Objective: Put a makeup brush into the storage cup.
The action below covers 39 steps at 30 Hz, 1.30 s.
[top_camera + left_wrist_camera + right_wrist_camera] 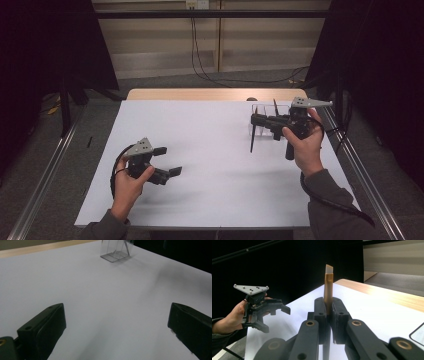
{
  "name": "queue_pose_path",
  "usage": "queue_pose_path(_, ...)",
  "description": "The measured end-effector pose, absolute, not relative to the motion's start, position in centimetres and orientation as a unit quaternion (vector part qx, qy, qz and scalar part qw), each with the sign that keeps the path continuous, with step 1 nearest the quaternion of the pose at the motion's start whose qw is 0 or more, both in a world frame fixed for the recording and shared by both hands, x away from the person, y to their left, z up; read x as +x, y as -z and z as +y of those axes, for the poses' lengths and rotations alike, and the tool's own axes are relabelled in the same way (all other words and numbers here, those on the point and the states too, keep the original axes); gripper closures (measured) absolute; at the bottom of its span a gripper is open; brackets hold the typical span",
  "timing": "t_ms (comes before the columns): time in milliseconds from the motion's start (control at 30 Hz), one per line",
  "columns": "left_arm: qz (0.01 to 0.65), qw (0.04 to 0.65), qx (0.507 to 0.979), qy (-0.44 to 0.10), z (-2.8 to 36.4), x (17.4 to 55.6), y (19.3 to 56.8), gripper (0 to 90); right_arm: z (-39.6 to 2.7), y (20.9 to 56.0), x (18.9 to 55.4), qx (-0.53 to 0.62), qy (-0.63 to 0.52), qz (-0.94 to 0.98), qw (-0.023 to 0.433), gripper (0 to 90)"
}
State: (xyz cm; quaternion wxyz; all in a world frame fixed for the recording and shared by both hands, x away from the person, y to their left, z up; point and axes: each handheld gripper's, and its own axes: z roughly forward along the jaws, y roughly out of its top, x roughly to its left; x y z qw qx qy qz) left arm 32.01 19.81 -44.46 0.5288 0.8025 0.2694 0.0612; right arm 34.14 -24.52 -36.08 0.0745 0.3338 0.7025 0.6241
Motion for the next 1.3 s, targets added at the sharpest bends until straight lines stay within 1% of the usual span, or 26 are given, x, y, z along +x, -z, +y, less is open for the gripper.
queue_pose_path(667,0.286,0.504,0.810,-0.082,22.2,31.0,44.8,1.9,-26.1,36.1,34.2,0.339,-0.622,0.701,0.083,84.8)
queue_pose_path(1300,0.301,0.499,0.808,-0.090,24.9,30.0,44.8,2.5,-27.0,35.5,35.0,0.342,-0.614,0.704,0.107,84.8)
